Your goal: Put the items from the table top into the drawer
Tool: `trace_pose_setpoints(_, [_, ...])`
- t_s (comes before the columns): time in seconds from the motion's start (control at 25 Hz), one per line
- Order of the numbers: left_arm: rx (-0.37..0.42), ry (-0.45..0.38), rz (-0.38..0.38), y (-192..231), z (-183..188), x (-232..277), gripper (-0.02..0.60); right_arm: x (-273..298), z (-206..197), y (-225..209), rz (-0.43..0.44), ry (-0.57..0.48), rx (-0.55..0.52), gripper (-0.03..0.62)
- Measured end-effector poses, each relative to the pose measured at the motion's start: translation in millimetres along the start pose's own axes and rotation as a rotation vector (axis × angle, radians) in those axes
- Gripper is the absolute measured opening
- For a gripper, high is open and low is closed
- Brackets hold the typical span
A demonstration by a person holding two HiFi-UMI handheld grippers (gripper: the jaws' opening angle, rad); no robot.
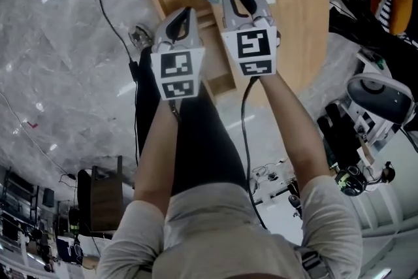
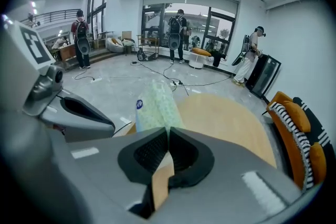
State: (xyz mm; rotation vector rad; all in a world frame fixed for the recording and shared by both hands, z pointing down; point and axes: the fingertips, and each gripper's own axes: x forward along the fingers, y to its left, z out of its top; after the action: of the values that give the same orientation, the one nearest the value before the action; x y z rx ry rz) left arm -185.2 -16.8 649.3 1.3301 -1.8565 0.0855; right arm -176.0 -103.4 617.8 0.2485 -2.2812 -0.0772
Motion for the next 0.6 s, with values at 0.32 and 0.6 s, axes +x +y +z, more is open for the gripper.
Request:
trace_pose_setpoints(0.32, [-0.022, 0.023, 0.058, 61, 0, -11, 0.020, 46, 16, 42, 0.071, 0.019, 0.137, 0.008])
trace_pose_setpoints(0.6, [-0.007, 0.064, 0.081, 110, 1, -2, 0.020, 78, 23, 59, 0.052, 0.022, 0.199, 0.007])
